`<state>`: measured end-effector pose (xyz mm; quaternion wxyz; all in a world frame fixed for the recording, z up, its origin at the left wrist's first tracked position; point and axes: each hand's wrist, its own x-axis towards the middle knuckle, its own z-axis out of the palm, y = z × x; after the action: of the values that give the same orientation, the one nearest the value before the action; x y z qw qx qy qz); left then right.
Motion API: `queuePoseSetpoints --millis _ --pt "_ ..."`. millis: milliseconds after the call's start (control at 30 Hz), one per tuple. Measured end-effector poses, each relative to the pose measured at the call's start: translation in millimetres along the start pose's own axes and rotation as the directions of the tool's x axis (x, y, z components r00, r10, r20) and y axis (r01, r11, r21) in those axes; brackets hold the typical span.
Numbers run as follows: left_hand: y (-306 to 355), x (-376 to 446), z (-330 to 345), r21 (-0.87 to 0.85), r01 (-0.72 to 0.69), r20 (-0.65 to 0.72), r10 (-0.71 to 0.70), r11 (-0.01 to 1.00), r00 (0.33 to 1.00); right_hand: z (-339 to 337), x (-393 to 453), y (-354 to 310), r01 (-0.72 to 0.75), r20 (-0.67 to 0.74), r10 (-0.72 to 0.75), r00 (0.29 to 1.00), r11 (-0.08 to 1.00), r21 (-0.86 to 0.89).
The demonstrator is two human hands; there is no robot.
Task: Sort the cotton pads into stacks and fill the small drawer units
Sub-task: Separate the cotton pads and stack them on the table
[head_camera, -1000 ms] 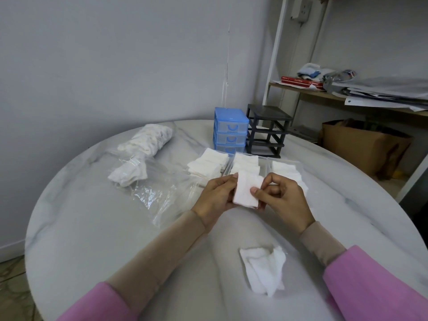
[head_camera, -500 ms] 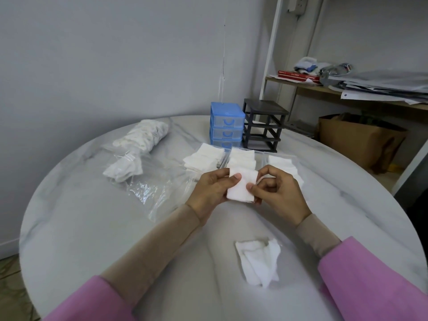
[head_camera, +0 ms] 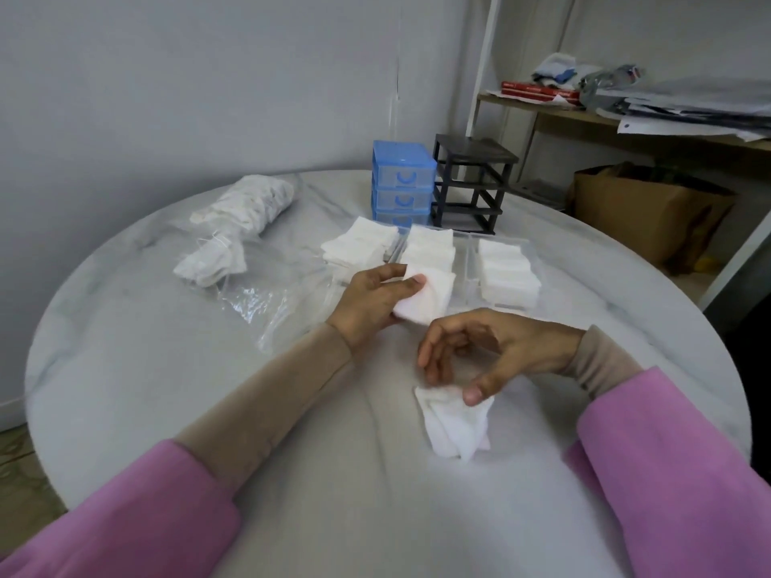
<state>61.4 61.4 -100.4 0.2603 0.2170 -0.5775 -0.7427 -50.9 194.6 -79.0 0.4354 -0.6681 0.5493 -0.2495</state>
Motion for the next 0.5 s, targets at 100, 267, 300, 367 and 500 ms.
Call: queuePoseSetpoints --millis 100,267,300,367,500 --pt "-0.3 0.8 -0.4 -0.02 0.005 0.003 -0.005 1.0 1.0 -2.9 -4.6 -1.4 -0.016 0.156 0.025 0.987 0.998 -0.061" --pt "-0.1 -1.2 0.7 0.002 0.005 0.016 -0.005 1.0 1.0 -3.1 -5.9 -2.0 0.012 0.194 0.019 0.981 0.988 -0.157" --pt "0.1 -1.7 0.9 0.009 0.004 0.017 -0.004 1.0 1.0 -2.2 -4.6 -2.4 0.025 0.192 0.008 0.981 0.985 -0.169" --pt "0.1 -2.2 1.0 0.022 0.001 0.017 -0.001 1.0 1.0 -0.5 -1.7 -2.1 0.039 0.18 -0.007 0.984 0.983 -0.179" --pt "-0.8 -1.8 -0.1 0.051 0.002 0.018 -0.003 0.999 1.0 1.1 1.3 1.6 0.03 0.116 -0.011 0.993 0.986 -0.164"
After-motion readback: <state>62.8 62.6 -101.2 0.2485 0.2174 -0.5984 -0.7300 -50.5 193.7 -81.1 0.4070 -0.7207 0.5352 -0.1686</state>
